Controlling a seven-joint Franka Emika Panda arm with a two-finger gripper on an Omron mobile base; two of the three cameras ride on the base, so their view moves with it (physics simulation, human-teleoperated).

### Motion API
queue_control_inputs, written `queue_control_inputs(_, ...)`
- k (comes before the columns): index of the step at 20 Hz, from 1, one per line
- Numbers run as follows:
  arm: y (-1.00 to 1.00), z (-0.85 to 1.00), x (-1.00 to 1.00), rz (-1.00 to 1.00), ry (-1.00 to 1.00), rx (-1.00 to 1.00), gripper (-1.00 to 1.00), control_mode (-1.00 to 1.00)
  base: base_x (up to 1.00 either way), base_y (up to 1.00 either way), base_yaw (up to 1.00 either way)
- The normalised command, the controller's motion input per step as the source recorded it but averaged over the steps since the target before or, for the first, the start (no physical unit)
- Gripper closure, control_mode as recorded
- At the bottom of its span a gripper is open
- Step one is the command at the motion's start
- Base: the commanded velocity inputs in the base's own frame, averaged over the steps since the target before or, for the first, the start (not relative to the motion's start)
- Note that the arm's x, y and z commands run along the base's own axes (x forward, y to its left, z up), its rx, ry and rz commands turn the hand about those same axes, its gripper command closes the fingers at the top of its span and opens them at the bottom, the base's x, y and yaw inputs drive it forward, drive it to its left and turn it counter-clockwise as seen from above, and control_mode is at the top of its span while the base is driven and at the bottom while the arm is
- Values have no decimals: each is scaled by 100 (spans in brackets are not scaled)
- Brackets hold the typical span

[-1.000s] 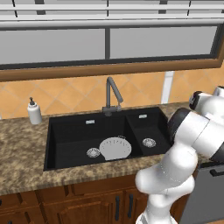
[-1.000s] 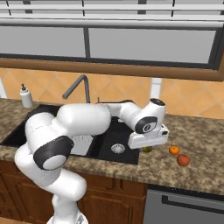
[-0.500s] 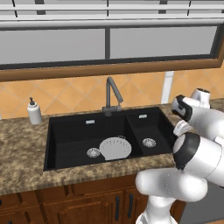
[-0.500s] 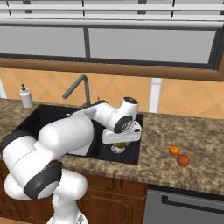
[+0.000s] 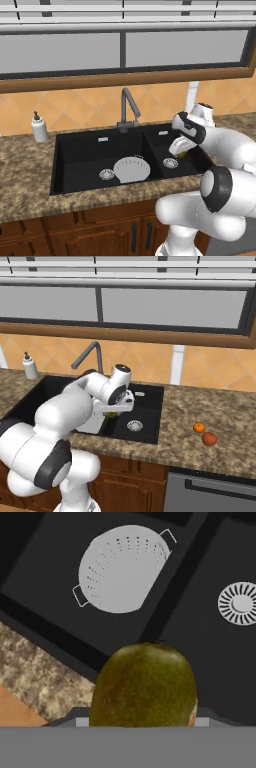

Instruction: Put the colander in the sink, put the tangerine, orange, kiwi in the colander, and turn on the sink faucet and pour water over the colander.

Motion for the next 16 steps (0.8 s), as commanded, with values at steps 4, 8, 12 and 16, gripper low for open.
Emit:
queue_control_inputs(4,98,-4,24,0,0,3,100,-100,0,0,0)
queue_control_inputs(8,66,-36,41,0,1,2,100,-100,0,0,0)
queue_control_inputs(12,35,-47,23,0,0,5,100,-100,0,0,0)
queue_control_inputs(16,38,-46,16,0,0,6,100,-100,0,0,0)
